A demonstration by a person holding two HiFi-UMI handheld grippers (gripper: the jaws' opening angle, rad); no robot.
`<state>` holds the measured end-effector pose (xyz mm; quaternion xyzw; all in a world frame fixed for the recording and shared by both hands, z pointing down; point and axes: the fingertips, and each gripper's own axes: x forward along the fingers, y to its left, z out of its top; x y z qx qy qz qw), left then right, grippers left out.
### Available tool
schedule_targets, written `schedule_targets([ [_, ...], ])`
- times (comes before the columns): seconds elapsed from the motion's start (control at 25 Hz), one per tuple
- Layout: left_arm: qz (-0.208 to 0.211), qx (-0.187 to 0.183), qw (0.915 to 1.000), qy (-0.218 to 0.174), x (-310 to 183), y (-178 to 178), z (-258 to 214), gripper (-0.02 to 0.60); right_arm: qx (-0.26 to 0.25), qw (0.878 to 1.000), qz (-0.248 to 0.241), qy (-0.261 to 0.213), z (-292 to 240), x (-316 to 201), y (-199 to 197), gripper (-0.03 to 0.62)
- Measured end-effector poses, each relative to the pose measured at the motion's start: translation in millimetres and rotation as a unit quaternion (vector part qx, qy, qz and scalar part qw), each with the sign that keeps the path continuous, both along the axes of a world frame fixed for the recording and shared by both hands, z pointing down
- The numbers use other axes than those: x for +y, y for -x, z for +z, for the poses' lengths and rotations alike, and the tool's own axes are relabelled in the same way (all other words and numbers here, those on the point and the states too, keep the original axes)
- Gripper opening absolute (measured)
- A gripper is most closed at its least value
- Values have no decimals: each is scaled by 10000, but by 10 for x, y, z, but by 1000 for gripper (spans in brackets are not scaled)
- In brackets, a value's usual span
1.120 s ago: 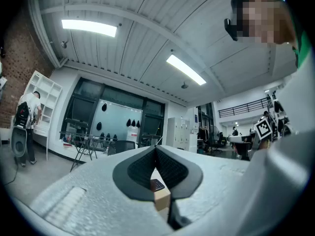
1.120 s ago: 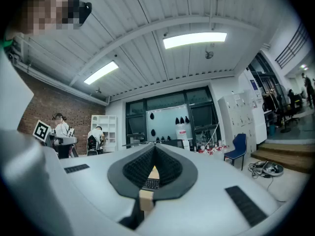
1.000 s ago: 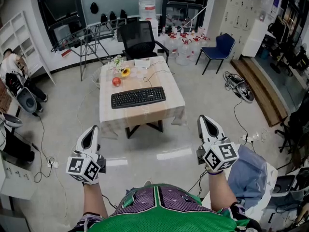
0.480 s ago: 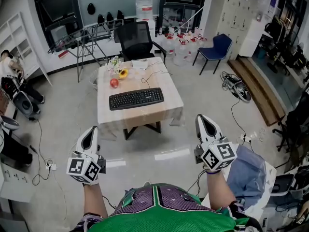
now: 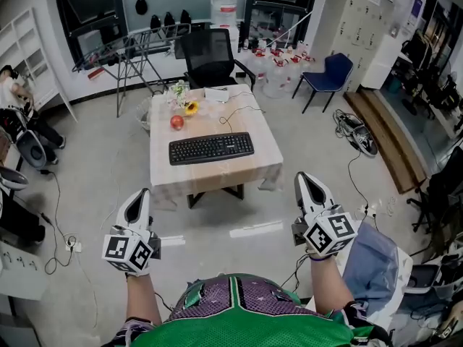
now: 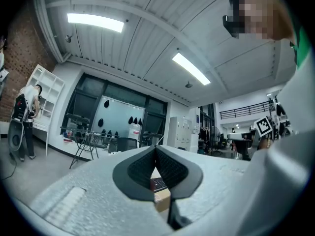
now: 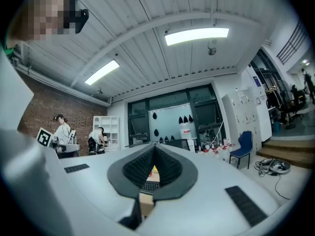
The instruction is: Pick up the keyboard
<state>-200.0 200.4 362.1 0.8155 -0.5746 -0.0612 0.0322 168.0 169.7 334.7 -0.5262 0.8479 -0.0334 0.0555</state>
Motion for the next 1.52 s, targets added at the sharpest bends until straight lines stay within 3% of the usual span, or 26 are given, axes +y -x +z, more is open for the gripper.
schedule_targets([
  [0.48,144,55,9995,277,-563,283,259,18,219,9994,17,280,140,-425,296,0],
  [0.68,190,-53,9991,382,-929,176,322,18,380,9989,-12,258,188,-842,226,0],
  [1.12,-233,-203,9991,293,-1894,-123,110,18,713,9966,-404,129,224,-2059,12,0],
  [1.52,-548,-404,9965,488,-2501,-419,148,18,430,9960,-711,316,387,-2851,-276,0],
])
